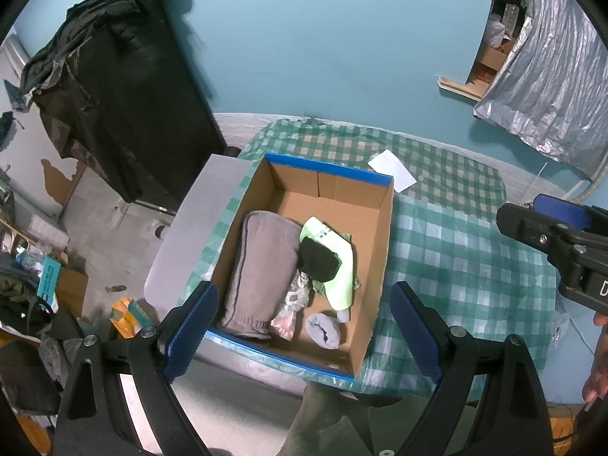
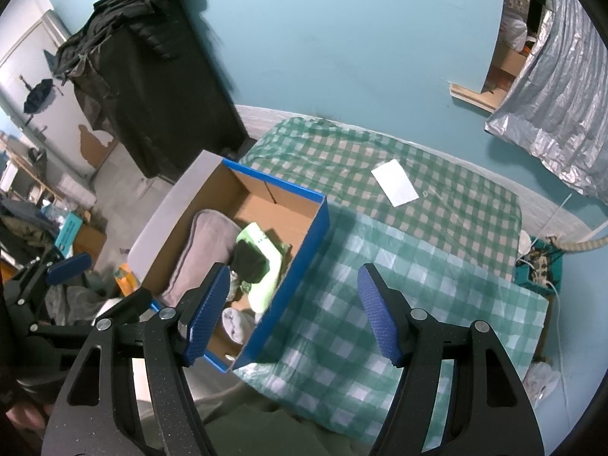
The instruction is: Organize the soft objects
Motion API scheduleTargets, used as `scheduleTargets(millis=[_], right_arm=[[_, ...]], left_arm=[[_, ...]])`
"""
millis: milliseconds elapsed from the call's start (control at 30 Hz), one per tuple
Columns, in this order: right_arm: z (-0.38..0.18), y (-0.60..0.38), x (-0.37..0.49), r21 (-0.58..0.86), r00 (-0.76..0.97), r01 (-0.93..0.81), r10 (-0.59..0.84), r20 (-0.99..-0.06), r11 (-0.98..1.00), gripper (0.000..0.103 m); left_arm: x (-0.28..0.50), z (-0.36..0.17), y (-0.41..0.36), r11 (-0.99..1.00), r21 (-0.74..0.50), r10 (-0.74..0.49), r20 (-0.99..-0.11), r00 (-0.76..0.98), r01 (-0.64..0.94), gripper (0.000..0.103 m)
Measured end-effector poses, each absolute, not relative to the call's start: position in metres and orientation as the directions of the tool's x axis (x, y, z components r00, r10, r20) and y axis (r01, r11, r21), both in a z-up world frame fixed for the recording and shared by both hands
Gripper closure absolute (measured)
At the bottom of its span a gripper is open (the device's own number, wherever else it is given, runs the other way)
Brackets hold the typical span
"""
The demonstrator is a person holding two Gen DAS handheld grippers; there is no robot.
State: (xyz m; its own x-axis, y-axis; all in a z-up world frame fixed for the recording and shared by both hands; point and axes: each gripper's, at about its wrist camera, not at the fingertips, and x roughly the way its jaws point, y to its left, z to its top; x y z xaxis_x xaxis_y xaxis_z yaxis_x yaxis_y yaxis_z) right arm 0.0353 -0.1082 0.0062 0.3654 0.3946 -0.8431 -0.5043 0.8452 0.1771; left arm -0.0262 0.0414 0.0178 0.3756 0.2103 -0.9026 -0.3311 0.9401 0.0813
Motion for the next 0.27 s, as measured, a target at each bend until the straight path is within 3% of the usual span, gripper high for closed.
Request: scheduleTargets(millis=[267], right_arm=[[0.0057, -0.108, 0.0334, 0.177, 0.364, -0.502, 0.392, -0.845, 0.847, 0.034]], left_arm=[[-0.0275, 0.0183, 0.0392, 0.941, 0.081, 0.209, -0.903, 0.375, -0.329, 0.011]])
